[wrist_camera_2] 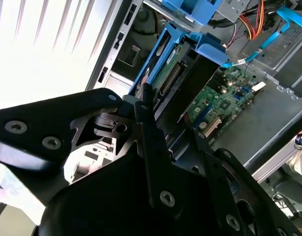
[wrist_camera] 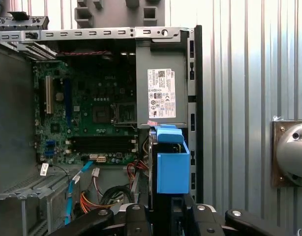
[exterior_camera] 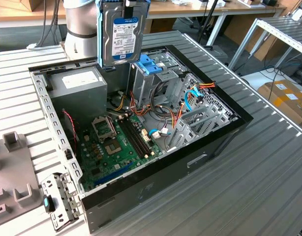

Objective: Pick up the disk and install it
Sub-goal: 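Pick up the disk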

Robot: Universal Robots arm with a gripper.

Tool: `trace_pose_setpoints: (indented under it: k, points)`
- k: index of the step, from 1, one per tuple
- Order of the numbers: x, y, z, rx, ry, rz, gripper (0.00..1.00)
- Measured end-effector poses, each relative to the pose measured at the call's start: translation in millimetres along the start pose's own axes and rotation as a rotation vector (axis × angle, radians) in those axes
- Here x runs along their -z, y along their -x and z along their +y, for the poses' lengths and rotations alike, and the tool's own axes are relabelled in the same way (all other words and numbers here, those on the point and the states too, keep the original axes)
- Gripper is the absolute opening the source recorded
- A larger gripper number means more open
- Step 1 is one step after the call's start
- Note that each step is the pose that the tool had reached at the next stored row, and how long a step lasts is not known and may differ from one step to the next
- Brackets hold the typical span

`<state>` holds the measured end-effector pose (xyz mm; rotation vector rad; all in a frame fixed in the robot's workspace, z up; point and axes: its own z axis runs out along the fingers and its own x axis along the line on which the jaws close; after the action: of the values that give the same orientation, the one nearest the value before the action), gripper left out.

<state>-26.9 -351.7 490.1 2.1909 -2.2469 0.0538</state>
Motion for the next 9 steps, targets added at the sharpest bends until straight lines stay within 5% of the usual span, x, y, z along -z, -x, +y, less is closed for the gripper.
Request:
trace_pose_setpoints:
  k: [3, 6, 9]
  points:
    - [-0.2, 0.2, -10.1, 0.000, 0.0000, 0.0000, 0.35]
    - [-0.7, 0.8, -30.3, 0.000, 0.0000, 0.0000, 0.35]
    - [-0.9, 1.1, -42.2, 0.000, 0.0000, 0.0000, 0.35]
